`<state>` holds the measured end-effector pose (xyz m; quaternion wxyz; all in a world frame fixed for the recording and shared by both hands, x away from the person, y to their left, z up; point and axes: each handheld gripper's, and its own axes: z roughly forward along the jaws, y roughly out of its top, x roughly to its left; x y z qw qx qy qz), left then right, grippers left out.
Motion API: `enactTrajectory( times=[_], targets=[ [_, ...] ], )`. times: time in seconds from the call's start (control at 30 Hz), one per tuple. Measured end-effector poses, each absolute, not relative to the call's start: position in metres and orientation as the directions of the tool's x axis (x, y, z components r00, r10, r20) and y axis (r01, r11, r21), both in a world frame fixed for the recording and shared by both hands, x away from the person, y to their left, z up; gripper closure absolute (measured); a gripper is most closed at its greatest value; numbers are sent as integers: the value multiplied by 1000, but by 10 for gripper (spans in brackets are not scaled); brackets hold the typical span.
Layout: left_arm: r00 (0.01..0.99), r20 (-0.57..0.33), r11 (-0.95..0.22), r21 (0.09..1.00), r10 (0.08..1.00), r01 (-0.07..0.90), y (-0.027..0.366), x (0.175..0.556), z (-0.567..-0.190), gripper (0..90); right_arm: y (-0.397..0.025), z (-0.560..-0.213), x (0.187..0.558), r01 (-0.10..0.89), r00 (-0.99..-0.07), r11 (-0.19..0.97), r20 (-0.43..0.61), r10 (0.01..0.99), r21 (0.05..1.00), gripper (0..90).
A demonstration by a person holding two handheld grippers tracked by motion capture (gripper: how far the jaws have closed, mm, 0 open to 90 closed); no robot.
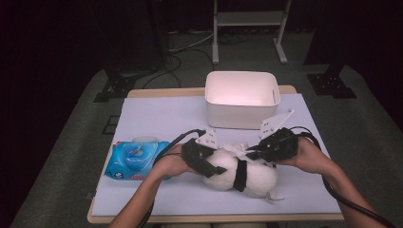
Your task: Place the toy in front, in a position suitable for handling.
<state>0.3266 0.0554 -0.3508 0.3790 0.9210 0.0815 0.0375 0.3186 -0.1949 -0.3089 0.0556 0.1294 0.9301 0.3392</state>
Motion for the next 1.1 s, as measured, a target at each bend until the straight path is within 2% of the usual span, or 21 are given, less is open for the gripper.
enactTrajectory(
  times=[0.23,0.63,1.1],
  targets=[
    [983,-6,-696,705,182,133,56,327,-352,297,-193,-311,317,194,-964,753,-18,264,629,795],
    [984,-71,-649,743,164,162,57,333,-351,107,-216,-318,308,212,-959,732,-5,282,647,795],
    [978,-130,-605,770,164,204,64,337,-354,61,-239,-322,299,222,-953,707,-5,304,671,795]
  ],
)
